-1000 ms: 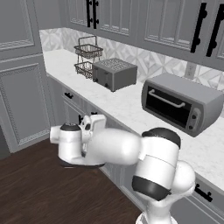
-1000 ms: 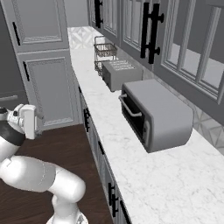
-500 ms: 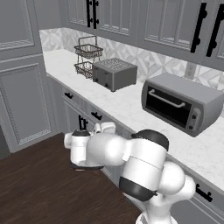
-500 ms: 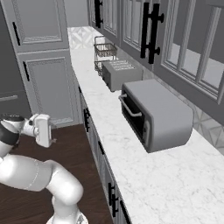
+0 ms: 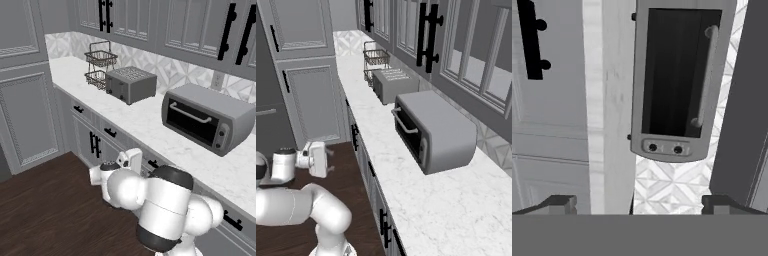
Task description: Take a straw from the drawer in front and place it inside the glass cup on the dining counter.
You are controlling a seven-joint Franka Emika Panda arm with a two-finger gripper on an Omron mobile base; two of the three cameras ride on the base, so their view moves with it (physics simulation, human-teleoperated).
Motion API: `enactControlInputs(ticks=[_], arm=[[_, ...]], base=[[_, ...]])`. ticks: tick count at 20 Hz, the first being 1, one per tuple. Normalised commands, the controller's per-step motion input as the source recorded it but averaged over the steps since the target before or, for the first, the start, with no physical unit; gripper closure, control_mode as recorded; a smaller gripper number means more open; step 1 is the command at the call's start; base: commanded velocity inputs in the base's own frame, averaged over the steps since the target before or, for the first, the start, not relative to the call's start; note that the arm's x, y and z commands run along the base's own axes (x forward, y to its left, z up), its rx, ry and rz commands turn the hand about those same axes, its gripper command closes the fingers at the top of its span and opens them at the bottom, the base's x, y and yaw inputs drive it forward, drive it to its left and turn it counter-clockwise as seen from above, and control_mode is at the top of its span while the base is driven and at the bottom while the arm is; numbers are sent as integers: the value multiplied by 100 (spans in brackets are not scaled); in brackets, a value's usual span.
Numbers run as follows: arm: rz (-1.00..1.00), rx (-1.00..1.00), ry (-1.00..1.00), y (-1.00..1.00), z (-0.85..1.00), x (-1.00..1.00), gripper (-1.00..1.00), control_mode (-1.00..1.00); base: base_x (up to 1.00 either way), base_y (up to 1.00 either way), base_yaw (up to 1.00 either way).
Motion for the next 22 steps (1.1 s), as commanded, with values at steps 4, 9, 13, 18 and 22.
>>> enactControlInputs(ticks=[4, 9, 13, 18, 22], arm=[[28, 12, 0, -32, -42, 3, -100, -100], [14, 12, 2, -16, -44, 29, -100, -100], [1, 7, 6, -19, -39, 42, -100, -100], [0, 4, 4, -25, -32, 35, -100, -100], [0, 1, 1, -19, -33, 21, -100, -100]], base=[[0, 0, 0], [0, 0, 0], [0, 0, 0], [0, 0, 0], [0, 0, 0]])
